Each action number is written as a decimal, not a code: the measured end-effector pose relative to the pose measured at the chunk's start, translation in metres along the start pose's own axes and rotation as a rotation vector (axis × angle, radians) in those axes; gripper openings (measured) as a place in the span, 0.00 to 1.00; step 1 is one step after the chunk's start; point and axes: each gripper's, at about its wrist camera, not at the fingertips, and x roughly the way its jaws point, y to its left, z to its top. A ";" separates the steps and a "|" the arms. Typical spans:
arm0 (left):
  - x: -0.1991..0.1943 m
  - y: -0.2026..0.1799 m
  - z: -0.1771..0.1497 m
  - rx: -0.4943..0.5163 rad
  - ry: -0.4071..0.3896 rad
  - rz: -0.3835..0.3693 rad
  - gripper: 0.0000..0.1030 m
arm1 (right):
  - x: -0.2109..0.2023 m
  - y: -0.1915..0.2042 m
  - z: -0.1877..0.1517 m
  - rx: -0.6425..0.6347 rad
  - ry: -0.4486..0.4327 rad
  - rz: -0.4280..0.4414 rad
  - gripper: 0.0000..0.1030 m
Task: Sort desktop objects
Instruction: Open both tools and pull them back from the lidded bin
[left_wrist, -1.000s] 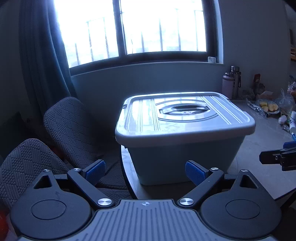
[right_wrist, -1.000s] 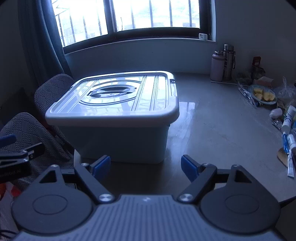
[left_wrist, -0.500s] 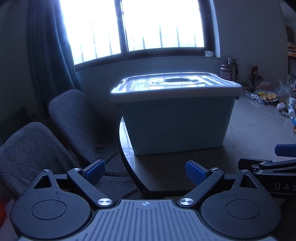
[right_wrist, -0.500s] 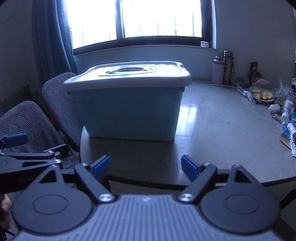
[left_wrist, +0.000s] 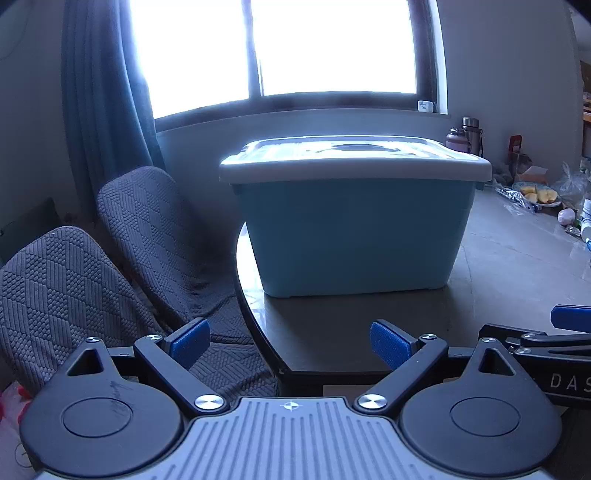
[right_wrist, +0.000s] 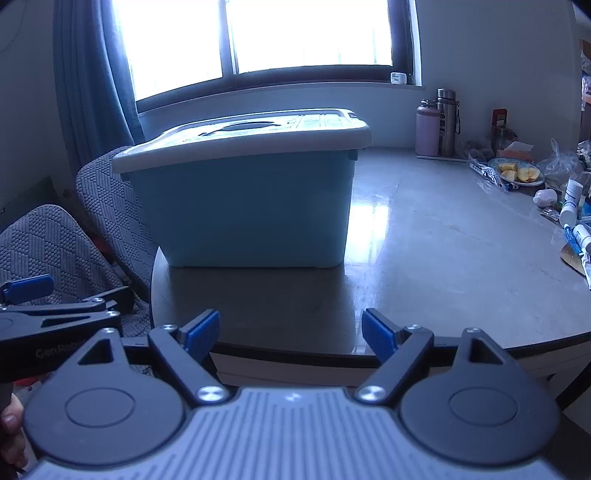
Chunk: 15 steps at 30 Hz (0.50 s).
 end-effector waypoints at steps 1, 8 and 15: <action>0.005 0.001 0.003 0.002 0.004 0.000 0.92 | 0.001 0.001 0.000 -0.003 0.001 0.000 0.81; 0.017 0.006 0.004 -0.019 0.029 0.004 0.92 | 0.005 0.004 -0.002 -0.007 0.007 -0.003 0.81; 0.021 0.009 0.003 -0.027 0.025 -0.005 0.92 | 0.007 0.005 -0.002 -0.002 0.011 -0.008 0.81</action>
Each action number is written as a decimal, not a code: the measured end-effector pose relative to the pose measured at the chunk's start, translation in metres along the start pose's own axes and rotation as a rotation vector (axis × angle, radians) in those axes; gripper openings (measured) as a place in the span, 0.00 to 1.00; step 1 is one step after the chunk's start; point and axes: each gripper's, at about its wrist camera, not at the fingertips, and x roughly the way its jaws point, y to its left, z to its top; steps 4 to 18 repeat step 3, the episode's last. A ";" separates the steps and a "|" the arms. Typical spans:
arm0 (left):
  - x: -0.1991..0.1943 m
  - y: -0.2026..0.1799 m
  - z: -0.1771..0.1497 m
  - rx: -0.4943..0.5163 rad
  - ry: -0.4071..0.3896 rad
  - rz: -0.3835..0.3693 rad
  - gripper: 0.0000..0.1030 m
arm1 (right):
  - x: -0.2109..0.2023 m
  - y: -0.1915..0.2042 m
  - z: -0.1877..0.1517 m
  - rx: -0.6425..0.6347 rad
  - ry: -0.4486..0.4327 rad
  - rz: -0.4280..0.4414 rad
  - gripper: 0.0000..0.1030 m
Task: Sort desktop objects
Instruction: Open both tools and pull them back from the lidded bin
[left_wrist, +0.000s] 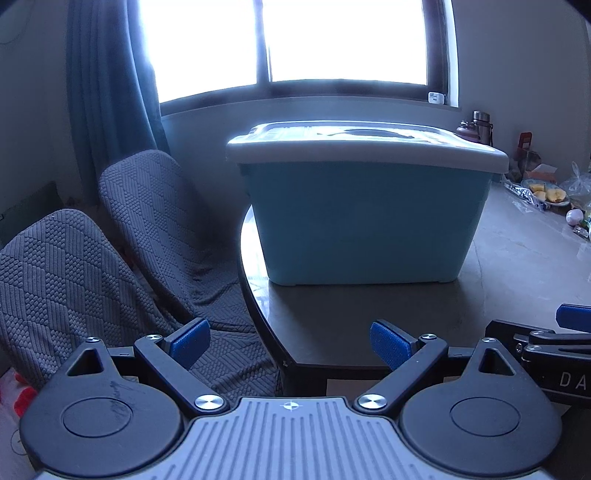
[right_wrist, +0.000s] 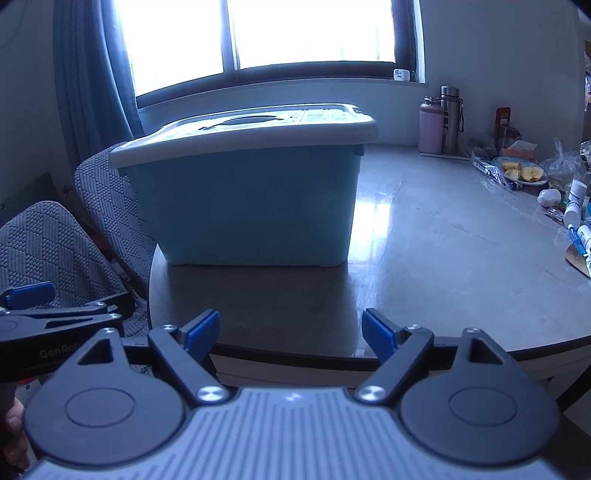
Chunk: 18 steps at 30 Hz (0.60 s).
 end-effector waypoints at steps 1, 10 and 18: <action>0.000 0.000 0.000 0.002 -0.006 -0.003 0.92 | 0.000 0.000 0.000 0.002 0.000 0.000 0.81; 0.000 -0.001 0.000 0.004 -0.009 -0.006 0.92 | 0.000 0.000 0.000 0.005 0.000 0.001 0.82; 0.000 -0.001 0.000 0.004 -0.009 -0.006 0.92 | 0.000 0.000 0.000 0.005 0.000 0.001 0.82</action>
